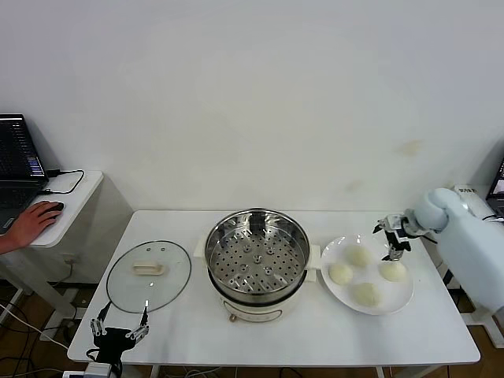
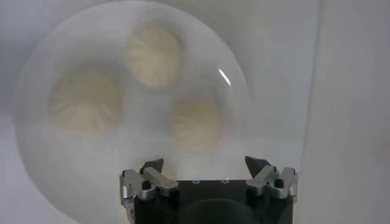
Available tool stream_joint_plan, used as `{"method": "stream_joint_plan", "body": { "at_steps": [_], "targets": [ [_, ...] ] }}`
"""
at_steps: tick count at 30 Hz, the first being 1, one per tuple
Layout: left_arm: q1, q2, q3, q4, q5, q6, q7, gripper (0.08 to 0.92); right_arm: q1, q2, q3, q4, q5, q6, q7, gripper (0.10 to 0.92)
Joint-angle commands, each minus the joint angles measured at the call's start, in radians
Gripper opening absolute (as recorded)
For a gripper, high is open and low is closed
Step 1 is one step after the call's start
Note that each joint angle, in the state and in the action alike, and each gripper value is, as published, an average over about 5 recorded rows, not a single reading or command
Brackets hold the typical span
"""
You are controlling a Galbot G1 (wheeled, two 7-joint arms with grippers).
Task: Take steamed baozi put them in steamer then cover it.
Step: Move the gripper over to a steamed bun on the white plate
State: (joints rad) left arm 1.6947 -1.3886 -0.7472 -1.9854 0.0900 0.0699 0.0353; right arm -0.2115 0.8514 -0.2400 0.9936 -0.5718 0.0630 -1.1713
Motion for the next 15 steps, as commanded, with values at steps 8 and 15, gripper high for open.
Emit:
{"method": "stream_joint_plan", "body": {
  "at_steps": [8, 15],
  "targets": [
    [0.004, -0.012, 0.002, 0.004, 0.001, 0.0, 0.001, 0.823, 0.024, 0.103, -0.02, -0.16, -0.06, 0.003, 0.031, 0.823],
    [0.002, -0.014, 0.004, 0.008, 0.002, 0.0, 0.001, 0.823, 0.014, 0.126, -0.015, -0.186, -0.052, 0.003, 0.047, 0.823]
  ]
}}
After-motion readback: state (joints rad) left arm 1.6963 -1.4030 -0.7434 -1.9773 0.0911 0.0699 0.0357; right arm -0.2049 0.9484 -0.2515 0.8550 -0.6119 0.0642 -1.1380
